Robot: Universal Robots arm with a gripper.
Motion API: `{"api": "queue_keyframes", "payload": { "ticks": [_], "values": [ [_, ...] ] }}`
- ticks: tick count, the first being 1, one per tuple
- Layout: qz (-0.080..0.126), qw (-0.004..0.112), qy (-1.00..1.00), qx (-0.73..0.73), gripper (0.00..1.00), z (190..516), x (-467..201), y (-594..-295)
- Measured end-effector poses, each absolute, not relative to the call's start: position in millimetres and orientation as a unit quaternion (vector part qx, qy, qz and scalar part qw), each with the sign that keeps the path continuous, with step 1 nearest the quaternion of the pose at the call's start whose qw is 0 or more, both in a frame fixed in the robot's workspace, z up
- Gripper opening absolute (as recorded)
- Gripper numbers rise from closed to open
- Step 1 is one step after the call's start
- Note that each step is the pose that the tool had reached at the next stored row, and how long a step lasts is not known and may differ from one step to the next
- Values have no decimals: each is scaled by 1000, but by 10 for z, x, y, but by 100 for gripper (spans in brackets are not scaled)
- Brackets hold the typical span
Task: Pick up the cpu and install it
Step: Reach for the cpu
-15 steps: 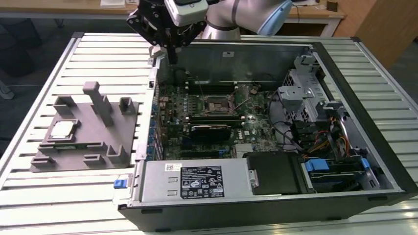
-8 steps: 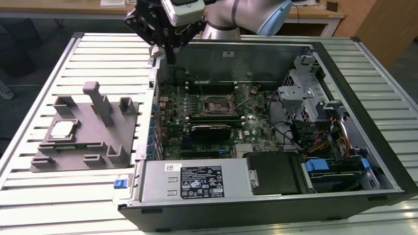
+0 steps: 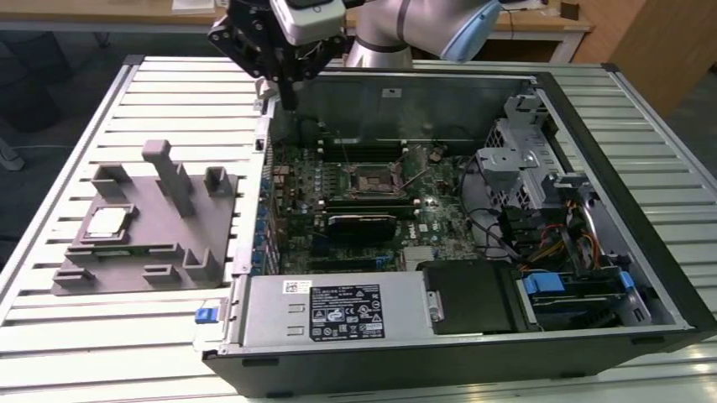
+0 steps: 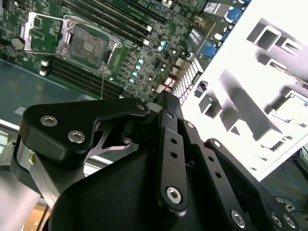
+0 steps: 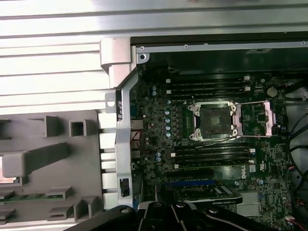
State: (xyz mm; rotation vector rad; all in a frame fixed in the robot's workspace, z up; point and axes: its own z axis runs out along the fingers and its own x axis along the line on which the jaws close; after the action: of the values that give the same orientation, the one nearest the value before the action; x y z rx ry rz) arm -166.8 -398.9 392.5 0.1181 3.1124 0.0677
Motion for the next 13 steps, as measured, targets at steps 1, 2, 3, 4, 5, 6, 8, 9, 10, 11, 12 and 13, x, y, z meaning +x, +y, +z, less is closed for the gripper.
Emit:
{"api": "queue_keyframes", "payload": {
  "ticks": [1,2,3,4,5,6,8,9,10,11,12,13],
  "values": [
    [22,13,999,38,11,3925,-1673,-3989],
    [22,13,999,38,11,3925,-1679,-3989],
    [22,13,999,38,11,3925,-1684,-3989],
    [22,13,999,38,11,3925,-1690,-3989],
    [22,13,999,38,11,3925,-1696,-3989],
    [22,13,999,38,11,3925,-1702,-3989],
    [22,13,999,38,11,3925,-1713,-3989],
    [22,13,999,38,11,3925,-1719,-3989],
    [22,13,999,38,11,3925,-1724,-3989],
    [22,13,999,38,11,3925,-1731,-3989],
    [22,13,999,38,11,3925,-1737,-3989],
    [22,13,999,38,11,3925,-1743,-3989]
  ]
}}
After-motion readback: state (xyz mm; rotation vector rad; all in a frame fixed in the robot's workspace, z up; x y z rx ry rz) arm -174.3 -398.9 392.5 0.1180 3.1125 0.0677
